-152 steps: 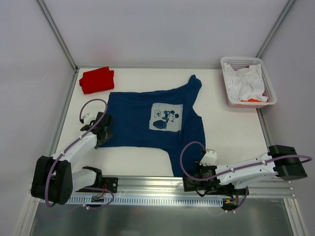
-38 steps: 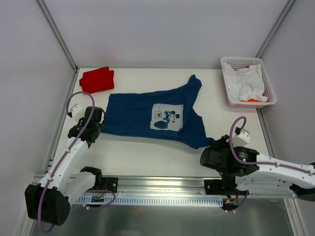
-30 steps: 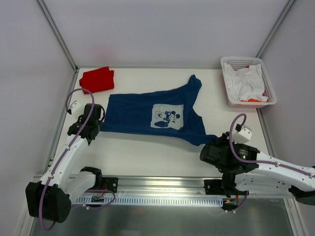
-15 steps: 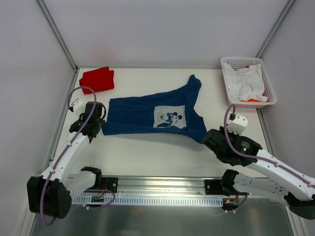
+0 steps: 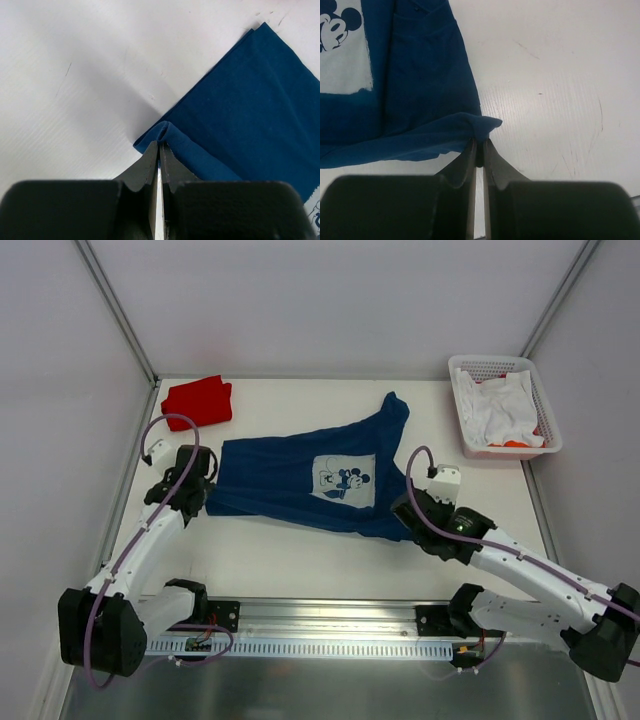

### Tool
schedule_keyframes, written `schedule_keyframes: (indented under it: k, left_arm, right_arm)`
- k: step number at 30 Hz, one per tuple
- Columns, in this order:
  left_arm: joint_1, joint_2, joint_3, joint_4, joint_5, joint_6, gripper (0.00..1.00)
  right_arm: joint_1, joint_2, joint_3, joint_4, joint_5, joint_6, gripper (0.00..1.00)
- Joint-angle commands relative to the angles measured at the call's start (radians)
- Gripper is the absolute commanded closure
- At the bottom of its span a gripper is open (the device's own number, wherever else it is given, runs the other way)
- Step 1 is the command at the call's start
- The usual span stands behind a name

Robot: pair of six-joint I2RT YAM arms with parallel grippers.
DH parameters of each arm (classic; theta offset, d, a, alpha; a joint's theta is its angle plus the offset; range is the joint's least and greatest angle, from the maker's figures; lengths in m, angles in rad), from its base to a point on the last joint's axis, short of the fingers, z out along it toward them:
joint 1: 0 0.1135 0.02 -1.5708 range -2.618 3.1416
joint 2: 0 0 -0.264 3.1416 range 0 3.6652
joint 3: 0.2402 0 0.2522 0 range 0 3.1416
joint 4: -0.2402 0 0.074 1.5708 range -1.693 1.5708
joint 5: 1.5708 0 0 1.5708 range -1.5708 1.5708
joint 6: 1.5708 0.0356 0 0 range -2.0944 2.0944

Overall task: Fold and stack the t-shirts
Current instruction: Fold the flattened tshirt in 1/3 of the way

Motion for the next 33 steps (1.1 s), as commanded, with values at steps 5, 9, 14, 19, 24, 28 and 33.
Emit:
schedule_keyframes:
  k: [5, 9, 14, 19, 24, 28, 33]
  left_arm:
    - [0.015, 0.049, 0.003, 0.056, -0.009, 0.018, 1.0]
    - [0.013, 0.078, 0.001, 0.074, -0.009, 0.017, 1.0]
    - [0.013, 0.107, 0.0, 0.091, -0.009, 0.013, 1.0]
    - [0.013, 0.126, -0.006, 0.109, -0.011, 0.01, 1.0]
    - [0.013, 0.138, -0.009, 0.118, -0.008, 0.009, 1.0]
    - [0.013, 0.143, -0.012, 0.125, -0.009, 0.013, 1.0]
    - [0.013, 0.147, -0.019, 0.134, -0.008, 0.012, 1.0]
  right_arm:
    - [-0.097, 0.043, -0.024, 0.166, -0.087, -0.128, 1.0]
    - [-0.165, 0.076, -0.021, 0.228, -0.122, -0.193, 1.0]
    - [-0.245, 0.134, -0.014, 0.309, -0.173, -0.265, 1.0]
    - [-0.309, 0.186, 0.006, 0.372, -0.213, -0.306, 1.0]
    - [-0.366, 0.257, 0.045, 0.413, -0.237, -0.352, 1.0]
    - [-0.412, 0.32, 0.084, 0.467, -0.274, -0.378, 1.0]
    - [-0.443, 0.419, 0.124, 0.514, -0.305, -0.401, 1.0]
